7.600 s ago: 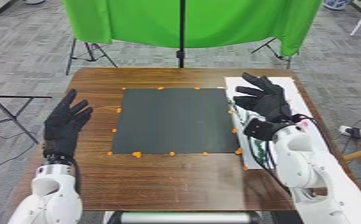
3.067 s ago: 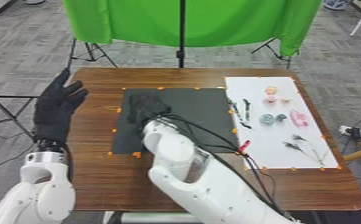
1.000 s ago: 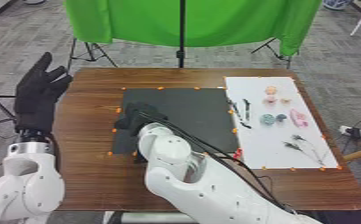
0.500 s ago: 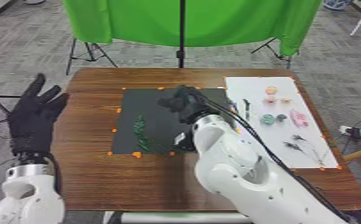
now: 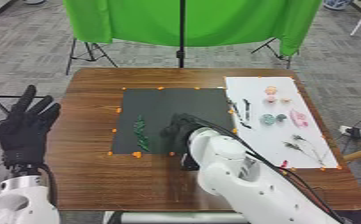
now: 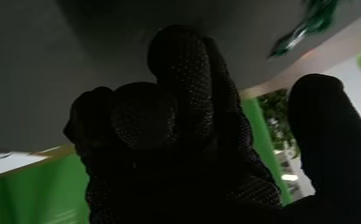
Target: Arrange flowers
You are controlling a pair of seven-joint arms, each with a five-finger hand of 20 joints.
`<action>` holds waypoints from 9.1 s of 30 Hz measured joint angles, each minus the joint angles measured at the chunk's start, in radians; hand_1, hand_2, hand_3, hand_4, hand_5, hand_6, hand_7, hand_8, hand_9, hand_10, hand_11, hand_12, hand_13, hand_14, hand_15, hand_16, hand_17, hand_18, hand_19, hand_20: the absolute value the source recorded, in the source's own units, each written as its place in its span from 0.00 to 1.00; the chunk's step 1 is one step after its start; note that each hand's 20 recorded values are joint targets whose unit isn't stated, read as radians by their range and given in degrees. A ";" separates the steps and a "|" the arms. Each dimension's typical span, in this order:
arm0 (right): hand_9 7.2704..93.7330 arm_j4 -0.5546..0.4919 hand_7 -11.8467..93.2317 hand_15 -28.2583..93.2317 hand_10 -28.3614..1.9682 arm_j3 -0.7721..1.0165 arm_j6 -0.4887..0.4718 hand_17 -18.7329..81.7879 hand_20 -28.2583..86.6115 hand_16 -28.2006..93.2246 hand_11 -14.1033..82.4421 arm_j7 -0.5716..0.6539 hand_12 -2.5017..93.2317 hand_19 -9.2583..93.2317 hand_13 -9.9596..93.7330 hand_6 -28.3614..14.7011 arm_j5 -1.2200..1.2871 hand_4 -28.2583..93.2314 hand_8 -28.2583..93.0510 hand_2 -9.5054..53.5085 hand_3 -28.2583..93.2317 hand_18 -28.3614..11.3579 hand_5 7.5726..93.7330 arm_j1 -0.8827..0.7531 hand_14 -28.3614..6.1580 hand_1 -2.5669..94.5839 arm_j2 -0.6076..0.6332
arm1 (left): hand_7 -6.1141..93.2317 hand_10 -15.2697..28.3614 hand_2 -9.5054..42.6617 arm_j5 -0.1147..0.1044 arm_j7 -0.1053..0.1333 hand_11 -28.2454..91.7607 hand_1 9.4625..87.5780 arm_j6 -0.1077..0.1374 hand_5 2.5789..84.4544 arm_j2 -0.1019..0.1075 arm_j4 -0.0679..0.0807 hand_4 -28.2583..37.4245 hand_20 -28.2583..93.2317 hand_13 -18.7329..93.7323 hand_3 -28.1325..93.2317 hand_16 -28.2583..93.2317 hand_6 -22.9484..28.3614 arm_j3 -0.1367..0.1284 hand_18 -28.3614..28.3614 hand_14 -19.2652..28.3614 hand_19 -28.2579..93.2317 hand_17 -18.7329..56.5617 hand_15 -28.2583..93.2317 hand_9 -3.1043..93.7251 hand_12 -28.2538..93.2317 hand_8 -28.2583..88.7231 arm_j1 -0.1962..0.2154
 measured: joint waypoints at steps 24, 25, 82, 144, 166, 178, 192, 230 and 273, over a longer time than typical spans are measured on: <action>0.82 0.056 0.22 0.89 0.32 -0.088 -0.134 0.64 0.59 0.41 0.70 -0.101 0.27 1.00 0.81 0.57 -0.091 0.06 0.14 0.36 0.83 0.06 0.67 0.025 0.38 0.22 -0.135 | 0.13 0.76 0.33 0.013 -0.014 0.42 0.10 -0.001 0.39 0.004 0.002 0.00 0.26 0.34 0.90 0.15 0.57 0.019 0.97 0.94 0.64 0.11 0.67 0.36 0.32 0.17 -0.052; 0.82 0.055 0.22 0.89 0.33 -0.096 -0.124 0.65 0.59 0.41 0.70 -0.099 0.27 1.00 0.81 0.57 -0.101 0.06 0.14 0.36 0.83 0.06 0.68 0.025 0.38 0.22 -0.134 | 0.13 0.76 0.33 0.014 -0.014 0.42 0.10 -0.001 0.39 0.004 0.002 0.00 0.26 0.34 0.90 0.15 0.57 0.019 0.97 0.94 0.64 0.11 0.67 0.36 0.32 0.17 -0.052; 0.67 -0.113 0.28 0.78 0.30 0.655 0.124 0.45 0.23 0.31 0.50 0.242 0.20 0.90 0.66 0.53 -0.179 0.04 0.13 0.05 0.87 0.02 0.66 -0.580 0.31 0.40 0.529 | 0.13 0.77 0.32 0.086 -0.060 0.42 0.11 0.001 0.38 -0.017 -0.004 0.00 0.26 0.34 0.90 0.15 0.57 0.008 0.97 0.95 0.65 0.11 0.67 0.36 0.32 0.17 -0.009; 1.00 0.161 0.42 0.86 0.53 -0.167 -0.033 0.69 0.62 0.43 0.71 0.020 0.26 1.00 0.94 0.66 -0.451 0.05 0.12 0.16 0.82 0.05 1.00 0.091 0.53 0.45 -0.027 | 0.13 0.77 0.31 0.088 -0.093 0.43 0.15 0.020 0.38 0.010 -0.026 0.00 0.26 0.34 0.91 0.15 0.57 0.006 0.97 0.95 0.65 0.11 0.67 0.36 0.32 0.17 -0.018; 1.00 0.211 0.46 0.83 0.54 -0.208 0.024 0.73 0.63 0.44 0.77 0.070 0.20 1.00 1.00 0.68 -0.442 0.06 0.09 0.28 0.82 0.06 1.00 0.120 0.55 0.38 -0.099 | 0.13 0.77 0.31 0.094 -0.101 0.43 0.16 0.015 0.38 0.021 -0.015 0.00 0.26 0.34 0.91 0.15 0.58 0.040 0.96 0.95 0.65 0.11 0.68 0.36 0.32 0.17 -0.064; 1.00 0.209 0.46 0.83 0.57 -0.214 -0.017 0.74 0.63 0.44 0.76 0.077 0.20 1.00 1.00 0.66 -0.442 0.05 0.10 0.13 0.82 0.05 1.00 0.121 0.56 0.34 -0.102 | 0.14 0.77 0.31 0.092 -0.098 0.43 0.16 0.017 0.39 0.022 -0.015 0.01 0.26 0.34 0.92 0.15 0.58 0.039 0.96 0.94 0.65 0.11 0.68 0.36 0.32 0.17 -0.062; 1.00 0.091 0.32 0.82 0.51 -0.209 0.088 0.67 0.54 0.43 0.64 0.094 0.25 1.00 0.94 0.61 -0.432 0.06 0.12 0.17 0.80 0.01 1.00 0.133 0.51 0.27 -0.040 | 0.13 0.77 0.31 0.082 -0.083 0.43 0.17 0.024 0.38 0.025 -0.022 0.01 0.26 0.34 0.92 0.15 0.58 0.023 0.96 0.94 0.65 0.11 0.68 0.36 0.32 0.17 -0.022; 0.58 0.327 0.25 0.89 0.15 0.018 0.056 0.47 0.19 0.34 0.70 0.256 0.23 0.98 0.66 0.38 -0.288 0.03 0.14 0.00 0.84 0.00 0.67 0.136 0.30 0.37 0.126 | 0.14 0.77 0.31 0.084 -0.085 0.43 0.17 0.023 0.38 0.001 -0.022 0.00 0.27 0.34 0.91 0.14 0.58 0.010 0.96 0.95 0.66 0.11 0.68 0.36 0.32 0.17 -0.006; 0.91 0.022 0.32 0.89 0.57 0.013 0.293 0.56 0.45 0.43 0.64 0.228 0.39 1.00 0.88 0.52 -0.353 0.01 0.34 0.00 0.86 0.07 0.97 0.106 0.54 0.61 0.221 | 0.14 0.77 0.31 0.070 -0.054 0.43 0.17 0.029 0.38 0.008 -0.026 0.00 0.27 0.34 0.91 0.14 0.58 -0.001 0.96 0.95 0.66 0.11 0.68 0.36 0.32 0.17 0.013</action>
